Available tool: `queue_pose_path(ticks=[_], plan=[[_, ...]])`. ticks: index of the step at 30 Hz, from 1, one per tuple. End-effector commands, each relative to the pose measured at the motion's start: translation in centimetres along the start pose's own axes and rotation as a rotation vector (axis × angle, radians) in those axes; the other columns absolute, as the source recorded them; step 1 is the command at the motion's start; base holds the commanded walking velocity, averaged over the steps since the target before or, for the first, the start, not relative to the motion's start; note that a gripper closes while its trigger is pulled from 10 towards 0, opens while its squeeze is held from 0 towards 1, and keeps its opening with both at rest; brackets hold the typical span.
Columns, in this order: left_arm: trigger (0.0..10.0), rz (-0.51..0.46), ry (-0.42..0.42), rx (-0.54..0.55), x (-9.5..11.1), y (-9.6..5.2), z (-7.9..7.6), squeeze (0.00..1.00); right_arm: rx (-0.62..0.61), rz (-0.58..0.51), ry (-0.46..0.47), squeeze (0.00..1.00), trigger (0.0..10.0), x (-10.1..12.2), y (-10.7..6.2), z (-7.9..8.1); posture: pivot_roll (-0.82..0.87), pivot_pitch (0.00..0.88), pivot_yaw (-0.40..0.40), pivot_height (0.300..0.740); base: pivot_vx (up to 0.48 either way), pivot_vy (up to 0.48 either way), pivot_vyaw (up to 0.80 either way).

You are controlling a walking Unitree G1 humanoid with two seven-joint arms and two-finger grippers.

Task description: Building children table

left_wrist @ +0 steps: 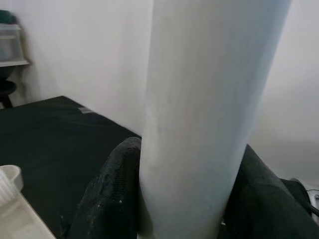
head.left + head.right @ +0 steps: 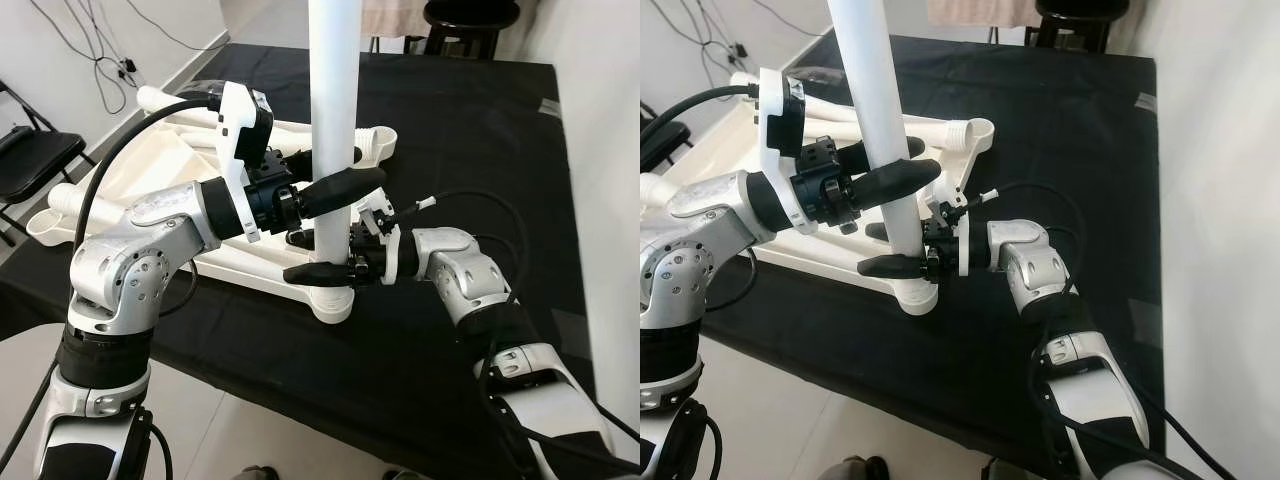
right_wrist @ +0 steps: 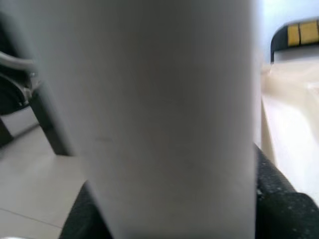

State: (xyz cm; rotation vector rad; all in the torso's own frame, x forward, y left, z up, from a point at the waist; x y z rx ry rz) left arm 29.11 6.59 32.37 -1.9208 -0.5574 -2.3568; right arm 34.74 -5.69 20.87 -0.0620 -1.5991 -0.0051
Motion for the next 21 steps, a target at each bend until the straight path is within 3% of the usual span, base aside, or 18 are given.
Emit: queue_pose_path(ticks=[1,7,8,9,10,13,14,16,17,18,19,20,21], plan=[[0.0,-0.017,-0.044,-0.13,-0.4,1.0,-2.1,0.0,-0.026,-0.052,-0.005,0.0,0.0,1.0,0.2,-0.5,0.02,0.171,0.066,0.74,0.0,0.0,0.0],[0.0,-0.042,-0.06,-0.112,-0.6,1.1,-2.0,0.0,-0.091,-0.01,-0.045,0.0,0.0,-0.5,-0.4,-0.6,0.01,0.177,0.061,0.74,0.0,0.0,0.0],[0.0,-0.05,-0.072,-0.097,-0.6,1.1,-1.8,0.16,-0.116,0.001,-0.062,0.0,0.0,-0.8,-0.6,-0.8,0.01,0.178,0.059,0.74,0.0,0.0,0.0],[0.0,-0.055,-0.081,-0.086,-0.6,1.1,-1.7,0.16,-0.13,0.008,-0.073,0.0,0.0,-1.0,-0.7,-0.9,0.01,0.178,0.059,0.74,0.0,0.0,0.0],[2.7,-0.057,-0.084,-0.075,-0.7,1.1,-1.6,0.72,-0.142,0.011,-0.082,0.0,0.0,-1.1,-0.9,-1.0,0.01,0.182,0.055,0.74,0.0,0.0,0.0],[2.7,-0.058,-0.086,-0.067,-0.7,1.1,-1.5,0.72,-0.147,0.013,-0.089,0.0,0.0,-1.2,-0.9,-1.0,0.01,0.182,0.055,0.74,0.0,0.0,0.0],[10.0,-0.059,-0.089,-0.048,-0.9,1.0,-1.4,1.0,-0.195,0.02,-0.102,0.0,0.0,-1.6,-1.4,-1.0,0.0,0.189,0.049,0.74,0.0,0.0,0.0],[10.0,-0.052,-0.094,0.002,-1.2,0.8,-1.0,1.0,-0.288,0.052,-0.113,0.0,0.0,-2.7,-2.2,-0.9,0.0,0.19,0.046,0.74,0.0,0.0,0.0],[10.0,-0.052,-0.098,0.028,-1.3,0.3,-0.8,0.0,-0.405,0.085,-0.062,0.0,0.0,-3.8,-2.5,-1.1,0.0,0.195,0.034,0.74,0.0,0.0,0.0],[10.0,-0.052,-0.098,0.028,-1.3,0.3,-0.8,0.0,-0.405,0.085,-0.062,0.0,0.0,-3.8,-2.5,-1.1,0.0,0.195,0.034,0.74,0.0,0.0,0.0],[10.0,-0.053,-0.1,0.042,-1.4,-0.1,-0.7,0.0,-0.482,0.109,-0.025,0.0,0.0,-4.6,-2.8,-1.2,0.0,0.196,0.028,0.74,0.0,0.0,0.0],[10.0,-0.064,-0.107,0.102,-1.3,-0.9,-0.1,0.0,-0.937,0.133,0.024,0.0,0.0,-5.8,-4.2,-2.3,0.01,0.195,0.002,0.74,0.0,0.0,0.0],[10.0,-0.064,-0.107,0.102,-1.3,-0.9,-0.1,0.0,-0.937,0.133,0.024,0.0,0.0,-5.8,-4.2,-2.3,0.01,0.195,0.002,0.74,0.0,0.0,0.0]])
Point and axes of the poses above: a point about 5 cm out from each wrist's last joint towards the gripper, its own y axis pointing out of the wrist towards the gripper, its own x axis along the axis of the wrist's last joint, z = x × y, the point moved 3 cm from there along y, pointing out of the wrist towards the gripper, and after that the axes turned 1 degree about y, right-handed, at the moved point
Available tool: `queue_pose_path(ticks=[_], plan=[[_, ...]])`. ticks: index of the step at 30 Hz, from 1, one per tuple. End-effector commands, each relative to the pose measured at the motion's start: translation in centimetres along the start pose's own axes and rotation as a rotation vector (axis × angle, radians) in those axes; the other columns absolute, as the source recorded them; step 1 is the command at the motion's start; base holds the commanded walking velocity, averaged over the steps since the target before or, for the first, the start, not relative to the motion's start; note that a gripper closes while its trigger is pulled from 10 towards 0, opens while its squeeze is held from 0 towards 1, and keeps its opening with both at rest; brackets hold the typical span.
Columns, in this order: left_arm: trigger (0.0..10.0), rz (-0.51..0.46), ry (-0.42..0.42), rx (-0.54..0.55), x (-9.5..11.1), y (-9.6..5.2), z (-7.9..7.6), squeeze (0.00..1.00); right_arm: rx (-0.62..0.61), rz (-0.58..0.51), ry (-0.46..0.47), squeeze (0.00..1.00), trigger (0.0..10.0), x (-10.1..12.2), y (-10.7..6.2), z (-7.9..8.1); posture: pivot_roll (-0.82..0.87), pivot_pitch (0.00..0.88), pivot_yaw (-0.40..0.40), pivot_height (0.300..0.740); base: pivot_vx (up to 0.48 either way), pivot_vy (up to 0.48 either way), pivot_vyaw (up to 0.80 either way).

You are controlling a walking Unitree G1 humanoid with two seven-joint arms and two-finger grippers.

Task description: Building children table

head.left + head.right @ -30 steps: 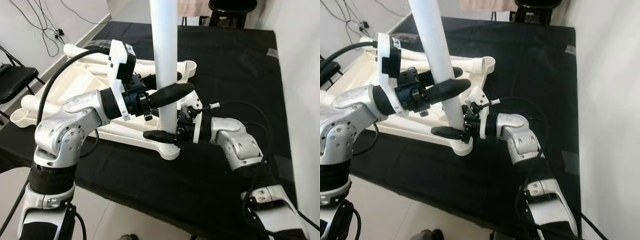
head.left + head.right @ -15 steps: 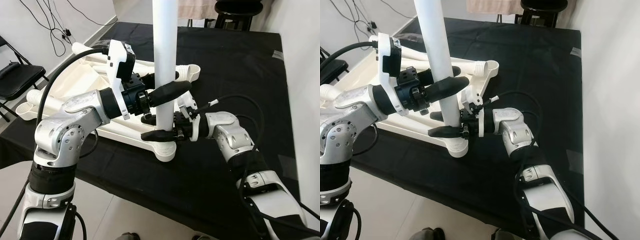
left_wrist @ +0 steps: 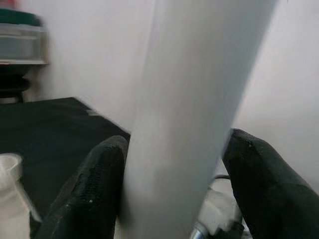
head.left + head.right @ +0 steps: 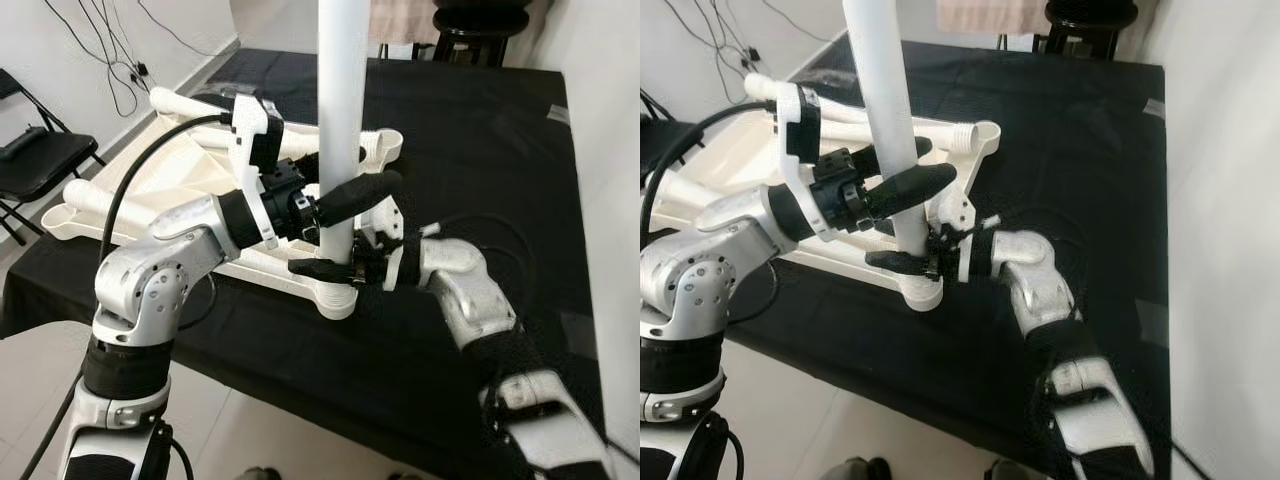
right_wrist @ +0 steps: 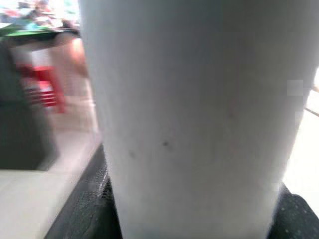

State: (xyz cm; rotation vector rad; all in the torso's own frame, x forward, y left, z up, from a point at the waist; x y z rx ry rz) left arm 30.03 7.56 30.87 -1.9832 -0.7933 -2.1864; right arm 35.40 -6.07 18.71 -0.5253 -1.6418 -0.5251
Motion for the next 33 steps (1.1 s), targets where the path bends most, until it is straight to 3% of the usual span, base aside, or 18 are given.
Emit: queue_pose_path(ticks=[1,2,3,5,6,7,15,21,22,24,25,27,29,30,32,33], plan=[[10.0,-0.011,-0.016,0.034,0.3,-1.2,0.1,0.0,-0.456,0.224,0.085,0.0,0.0,-4.6,-3.5,-1.8,0.03,0.217,0.018,0.74,0.0,0.0,0.0],[10.0,-0.013,-0.031,0.16,0.0,-3.3,1.6,0.0,-0.543,0.238,0.067,0.0,0.0,-4.7,-4.4,-0.6,0.0,0.214,0.04,0.74,0.0,0.0,0.0],[10.0,-0.013,-0.031,0.16,0.0,-3.3,1.6,0.0,-0.543,0.238,0.067,0.0,0.0,-4.7,-4.4,-0.6,0.0,0.214,0.04,0.74,0.0,0.0,0.0],[10.0,0.004,-0.057,0.312,-0.9,-6.4,2.9,0.0,-0.525,0.231,0.066,0.0,0.0,-4.7,-4.5,0.8,0.02,0.214,0.04,0.74,0.0,0.0,0.0],[10.0,0.004,-0.057,0.312,-0.9,-6.4,2.9,0.0,-0.525,0.231,0.066,0.0,0.0,-4.7,-4.5,0.8,0.02,0.214,0.04,0.74,0.0,0.0,0.0],[10.0,0.02,-0.07,0.344,-1.4,-7.3,3.0,0.0,-0.528,0.232,0.073,0.0,0.0,-4.8,-4.5,0.5,0.02,0.214,0.04,0.74,0.0,0.0,0.0],[10.0,0.053,-0.095,0.367,-2.6,-8.6,2.1,0.0,-0.564,0.237,0.101,0.0,0.0,-5.0,-4.6,-0.2,0.02,0.209,0.035,0.74,0.0,0.0,0.0],[10.0,0.145,-0.117,0.416,-5.5,-9.9,0.5,0.0,-0.619,0.248,0.108,0.0,0.0,-4.4,-4.9,0.3,0.01,0.197,0.044,0.74,0.0,0.0,0.0],[10.0,0.17,-0.125,0.424,-6.3,-10.2,-0.2,0.0,-0.629,0.245,0.109,0.0,10.0,-4.2,-4.9,0.4,0.01,0.196,0.044,0.74,0.0,0.0,0.0],[10.0,0.191,-0.134,0.433,-7.1,-10.5,-1.0,0.0,-0.614,0.216,0.13,0.0,10.0,-3.8,-4.9,0.5,0.01,0.192,0.045,0.74,0.0,0.0,0.0],[10.0,0.209,-0.146,0.45,-8.0,-10.8,-1.7,0.0,-0.588,0.181,0.156,1.0,10.0,-3.4,-4.8,0.5,0.01,0.19,0.047,0.74,0.0,0.0,0.0],[10.0,0.225,-0.158,0.47,-8.7,-11.1,-2.4,0.0,-0.559,0.142,0.184,1.0,10.0,-3.0,-4.8,0.4,0.01,0.189,0.046,0.74,0.0,0.0,0.0],[10.0,0.24,-0.151,0.518,-9.4,-11.6,-3.0,0.0,-0.409,0.036,0.236,1.0,10.0,-1.4,-4.0,0.5,0.01,0.185,0.045,0.74,0.0,0.0,0.0],[10.0,0.24,-0.151,0.518,-9.4,-11.6,-3.0,0.0,-0.409,0.036,0.236,1.0,10.0,-1.4,-4.0,0.5,0.01,0.185,0.045,0.74,0.0,0.0,0.0],[10.0,0.256,-0.134,0.567,-10.1,-12.0,-3.4,0.0,-0.233,-0.049,0.24,0.98,10.0,0.4,-3.5,0.4,0.01,0.177,0.042,0.74,0.0,0.0,0.0],[10.0,0.244,-0.144,0.594,-10.2,-12.2,-3.6,0.0,-0.152,-0.054,0.218,0.0,10.0,0.8,-3.3,0.0,0.01,0.169,0.042,0.74,0.0,0.0,0.0]])
Point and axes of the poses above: a point about 5 cm out from each wrist's last joint towards the gripper, its own y axis pointing out of the wrist towards the gripper, its own x axis along the axis of the wrist's last joint, z = x × y, the point moved 3 cm from there along y, pointing out of the wrist towards the gripper, and after that the axes turned 1 degree about y, right-handed, at the moved point
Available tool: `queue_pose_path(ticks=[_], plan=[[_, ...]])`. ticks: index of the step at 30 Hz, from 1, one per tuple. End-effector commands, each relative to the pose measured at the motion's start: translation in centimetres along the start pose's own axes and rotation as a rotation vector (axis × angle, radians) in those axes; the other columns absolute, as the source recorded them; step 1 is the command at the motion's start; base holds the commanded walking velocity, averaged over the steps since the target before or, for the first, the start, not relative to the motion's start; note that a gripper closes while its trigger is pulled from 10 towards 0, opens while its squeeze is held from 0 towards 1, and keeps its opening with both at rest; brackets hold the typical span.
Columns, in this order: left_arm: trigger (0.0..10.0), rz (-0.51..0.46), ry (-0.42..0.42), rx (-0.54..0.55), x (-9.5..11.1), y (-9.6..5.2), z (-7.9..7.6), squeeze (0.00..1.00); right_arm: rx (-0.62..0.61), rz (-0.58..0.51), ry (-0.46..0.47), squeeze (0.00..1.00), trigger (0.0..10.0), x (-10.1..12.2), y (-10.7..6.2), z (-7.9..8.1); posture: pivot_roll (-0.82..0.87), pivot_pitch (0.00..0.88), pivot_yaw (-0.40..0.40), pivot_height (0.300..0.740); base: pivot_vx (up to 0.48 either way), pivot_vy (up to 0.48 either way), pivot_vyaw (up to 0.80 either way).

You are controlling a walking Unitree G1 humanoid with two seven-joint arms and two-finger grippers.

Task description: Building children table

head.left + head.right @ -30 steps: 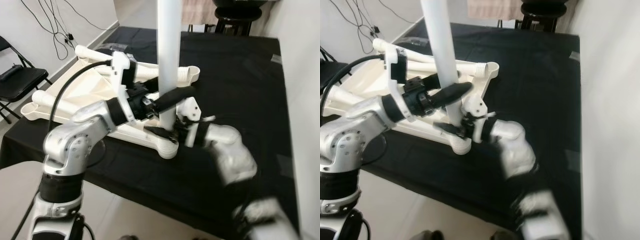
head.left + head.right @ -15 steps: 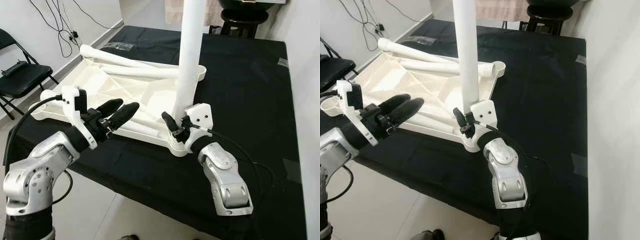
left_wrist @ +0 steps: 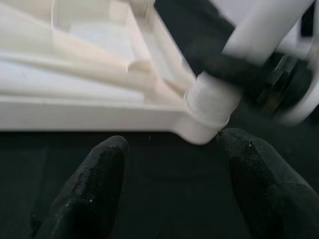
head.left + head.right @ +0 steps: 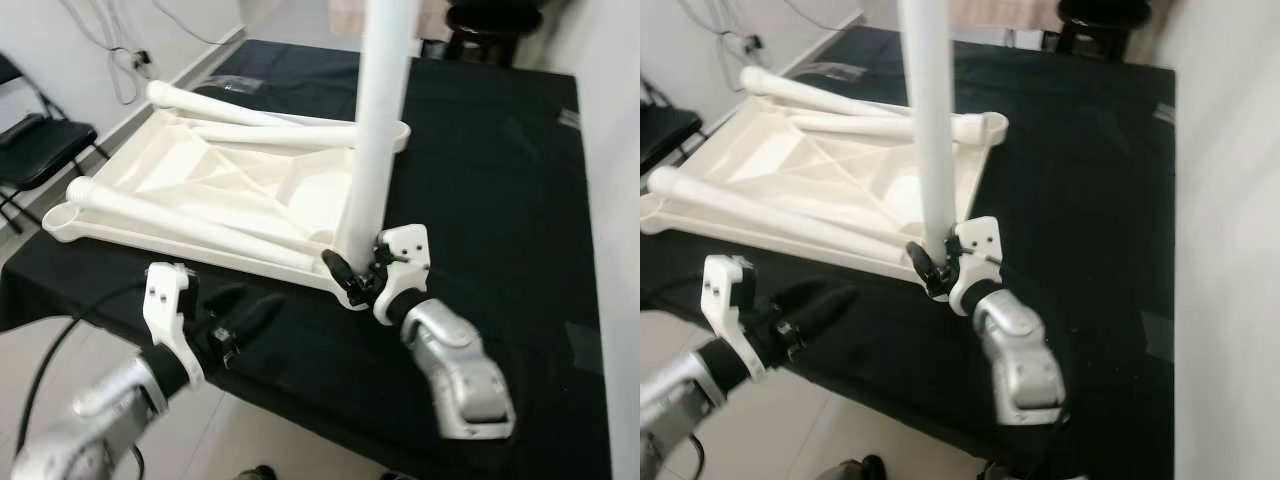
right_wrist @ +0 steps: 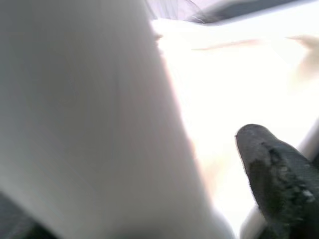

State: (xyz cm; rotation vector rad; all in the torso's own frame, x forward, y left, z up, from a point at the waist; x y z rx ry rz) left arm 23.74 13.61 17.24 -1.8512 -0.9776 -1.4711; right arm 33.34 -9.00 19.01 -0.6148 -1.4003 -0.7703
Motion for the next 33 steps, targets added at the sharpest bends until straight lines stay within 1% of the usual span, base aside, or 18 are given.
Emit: queue_pose_path(ticks=[1,6,8,10,11,12,14,15,21,24,26,27,28,29,30,31,32,33], plan=[[10.0,-0.022,-0.003,0.05,-0.1,-0.3,0.0,0.0,0.14,-0.022,0.005,0.0,10.0,0.6,0.3,0.0,0.01,0.169,0.042,0.74,0.0,0.0,0.0],[10.0,-0.017,-0.015,0.07,-1.1,-0.5,-1.0,0.0,0.3,0.015,-0.074,0.0,10.0,1.0,1.1,-0.7,0.02,0.155,0.035,0.74,0.0,0.0,0.0],[10.0,0.047,0.029,0.053,-3.0,-0.6,-2.3,0.0,0.512,0.071,-0.115,0.0,10.0,1.3,1.9,-0.3,0.03,0.146,0.018,0.74,0.0,0.0,0.0],[10.0,0.054,0.043,0.054,-3.3,-0.7,-2.5,0.0,0.537,0.077,-0.109,0.0,10.0,1.4,2.0,-0.4,0.03,0.146,0.018,0.74,0.0,0.0,0.0],[10.0,0.022,0.041,0.069,-3.0,-0.5,-2.4,0.0,0.554,0.08,-0.119,0.0,8.9,1.8,2.8,-0.6,0.03,0.147,0.013,0.74,0.0,0.0,0.0],[10.0,0.007,0.038,0.079,-2.8,-0.5,-2.3,0.0,0.558,0.076,-0.115,0.0,3.1,2.1,3.1,-0.8,0.04,0.146,0.005,0.74,0.0,0.0,0.0],[10.0,-0.003,0.037,0.088,-2.7,-0.5,-2.2,0.0,0.569,0.073,-0.11,0.0,3.1,2.2,3.3,-0.9,0.04,0.146,0.005,0.74,0.0,0.0,0.0],[10.0,-0.012,0.047,0.105,-2.6,-0.5,-2.0,0.0,0.596,0.079,-0.107,0.0,0.0,2.3,3.4,-0.9,0.04,0.144,-0.002,0.74,0.0,0.0,0.0],[10.0,-0.028,0.105,0.122,-2.5,-0.6,-2.0,0.0,0.608,0.097,-0.105,0.0,0.0,2.1,3.6,-1.5,0.04,0.147,-0.009,0.74,0.0,0.0,0.0],[10.0,-0.026,0.166,0.118,-2.7,-0.4,-2.2,0.0,0.586,0.166,-0.15,0.0,0.0,0.1,2.6,-2.1,0.03,0.153,-0.014,0.74,0.0,0.0,0.0],[10.0,-0.034,0.176,0.117,-2.7,-0.4,-2.2,0.0,0.49,0.25,-0.146,0.0,0.0,-2.3,1.5,-2.3,0.02,0.158,-0.021,0.74,0.0,0.0,0.0],[10.0,-0.034,0.176,0.117,-2.7,-0.4,-2.2,0.0,0.49,0.25,-0.146,0.0,0.0,-2.3,1.5,-2.3,0.02,0.158,-0.021,0.74,0.0,0.0,0.0],[10.0,-0.038,0.18,0.119,-2.7,-0.3,-2.1,0.0,0.371,0.296,-0.134,0.0,0.0,-4.0,1.0,-2.1,0.02,0.16,-0.032,0.74,0.0,0.0,0.0],[10.0,-0.038,0.18,0.119,-2.7,-0.3,-2.1,0.0,0.371,0.296,-0.134,0.0,0.0,-4.0,1.0,-2.1,0.02,0.16,-0.032,0.74,0.0,0.0,0.0],[10.0,-0.045,0.191,0.122,-2.6,-0.3,-2.0,0.0,-0.159,0.334,-0.09,0.0,0.0,-6.4,-0.5,-2.8,0.03,0.164,-0.027,0.74,0.0,0.0,0.0],[10.0,-0.047,0.197,0.123,-2.5,-0.2,-1.9,0.0,-0.385,0.339,-0.034,0.0,0.0,-6.8,-2.1,-3.3,0.03,0.164,-0.027,0.74,0.0,0.0,0.0],[10.0,-0.046,0.196,0.126,-2.5,-0.2,-1.7,0.0,-0.403,0.353,-0.075,0.0,0.0,-7.2,-3.2,-1.9,0.01,0.176,0.008,0.74,0.0,0.0,0.0],[10.0,-0.046,0.196,0.126,-2.5,-0.2,-1.7,0.0,-0.403,0.353,-0.075,0.0,0.0,-7.2,-3.2,-1.9,0.01,0.176,0.008,0.74,0.0,0.0,0.0]])
Point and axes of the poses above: a point about 5 cm out from each wrist's last joint towards the gripper, its own y axis pointing out of the wrist towards the gripper, its own x axis along the axis of the wrist's last joint, z = x × y, the point moved 3 cm from there along y, pointing out of the wrist towards the gripper, and after that the axes turned 1 degree about y, right-handed, at the moved point
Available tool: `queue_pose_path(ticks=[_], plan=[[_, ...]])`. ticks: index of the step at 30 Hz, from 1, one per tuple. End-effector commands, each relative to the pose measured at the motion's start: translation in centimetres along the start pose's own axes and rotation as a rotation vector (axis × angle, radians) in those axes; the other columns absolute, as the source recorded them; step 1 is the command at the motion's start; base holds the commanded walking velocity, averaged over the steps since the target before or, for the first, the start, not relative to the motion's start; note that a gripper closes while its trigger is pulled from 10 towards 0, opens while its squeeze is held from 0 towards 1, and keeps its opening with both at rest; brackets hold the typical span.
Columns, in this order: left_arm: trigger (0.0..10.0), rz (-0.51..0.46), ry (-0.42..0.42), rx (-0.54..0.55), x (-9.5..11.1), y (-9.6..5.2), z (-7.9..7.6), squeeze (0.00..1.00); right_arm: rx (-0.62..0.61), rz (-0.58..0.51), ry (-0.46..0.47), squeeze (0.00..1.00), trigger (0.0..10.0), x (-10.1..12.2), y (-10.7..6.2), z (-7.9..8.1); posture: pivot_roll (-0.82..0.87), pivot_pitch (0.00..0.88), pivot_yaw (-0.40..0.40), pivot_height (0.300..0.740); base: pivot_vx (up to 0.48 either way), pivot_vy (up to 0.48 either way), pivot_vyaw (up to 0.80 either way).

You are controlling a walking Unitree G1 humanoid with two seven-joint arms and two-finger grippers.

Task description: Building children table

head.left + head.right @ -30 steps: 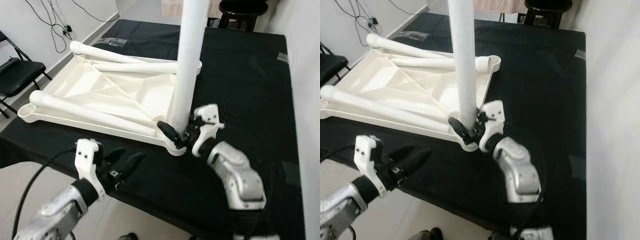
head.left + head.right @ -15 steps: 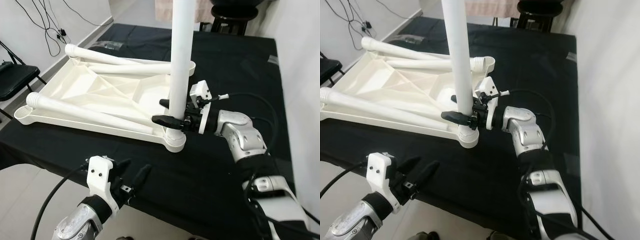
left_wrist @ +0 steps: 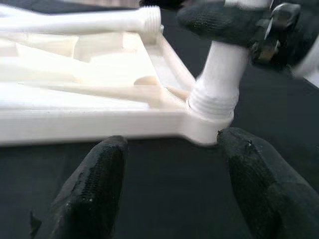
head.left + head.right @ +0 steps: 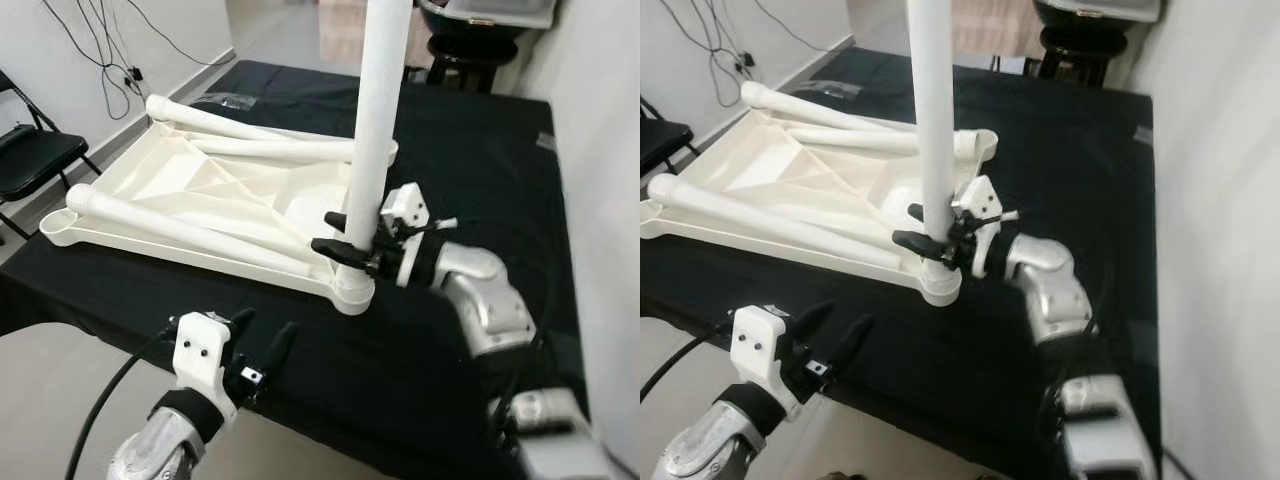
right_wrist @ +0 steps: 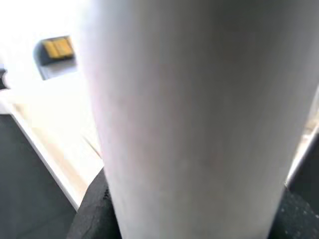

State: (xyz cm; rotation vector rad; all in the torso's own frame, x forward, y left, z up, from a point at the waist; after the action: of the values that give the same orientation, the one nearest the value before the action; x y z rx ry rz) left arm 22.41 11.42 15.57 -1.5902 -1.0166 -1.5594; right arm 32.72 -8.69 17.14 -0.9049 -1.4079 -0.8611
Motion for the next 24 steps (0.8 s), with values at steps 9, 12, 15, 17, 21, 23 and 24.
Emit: queue_pose_path(ticks=[9,12,15,17,21,23,24], plan=[[10.0,0.015,0.043,-0.007,-0.6,0.4,0.6,0.0,0.024,0.244,-0.076,0.0,0.0,-5.1,-0.1,-1.4,0.0,0.148,0.023,0.74,0.0,0.0,0.0],[10.0,-0.012,0.063,0.029,-0.2,0.5,1.1,0.0,0.017,0.238,-0.063,0.0,10.0,-5.0,-0.1,-1.7,0.0,0.145,0.018,0.74,0.0,0.0,0.0],[10.0,-0.033,0.076,0.052,0.0,0.6,1.4,0.0,0.051,0.213,-0.03,0.98,10.0,-4.8,0.0,-1.6,0.0,0.136,0.014,0.74,0.0,0.0,0.0],[10.0,-0.071,0.086,0.086,0.4,0.8,1.9,0.0,0.201,0.124,0.067,1.0,10.0,-3.0,0.4,-0.4,-0.01,0.124,0.016,0.74,0.0,0.0,0.0],[10.0,-0.067,0.097,0.12,0.2,0.9,2.3,0.0,0.342,0.032,0.088,1.0,10.0,-0.9,0.7,0.1,0.0,0.115,0.018,0.74,0.0,0.0,0.0],[10.0,-0.022,0.07,0.151,-0.7,0.8,2.9,0.0,0.5,0.006,0.048,0.0,10.0,0.2,1.0,-0.1,0.0,0.1,0.017,0.74,0.0,0.0,0.0],[10.0,-0.012,0.039,0.13,-1.0,0.8,2.7,0.0,0.607,0.003,0.033,0.0,10.0,0.6,1.0,0.0,0.0,0.095,0.016,0.74,0.0,0.0,0.0]])
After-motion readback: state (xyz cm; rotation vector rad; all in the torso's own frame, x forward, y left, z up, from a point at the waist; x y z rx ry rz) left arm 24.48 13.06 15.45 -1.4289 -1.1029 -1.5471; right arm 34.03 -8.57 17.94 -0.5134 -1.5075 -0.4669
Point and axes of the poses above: a point about 5 cm out from each wrist's last joint towards the gripper, its own y axis pointing out of the wrist towards the gripper, its own x axis along the axis of the wrist's last joint, z = x × y, the point moved 3 cm from there along y, pointing out of the wrist towards the gripper, and after that the axes turned 1 degree about y, right-handed, at the moved point
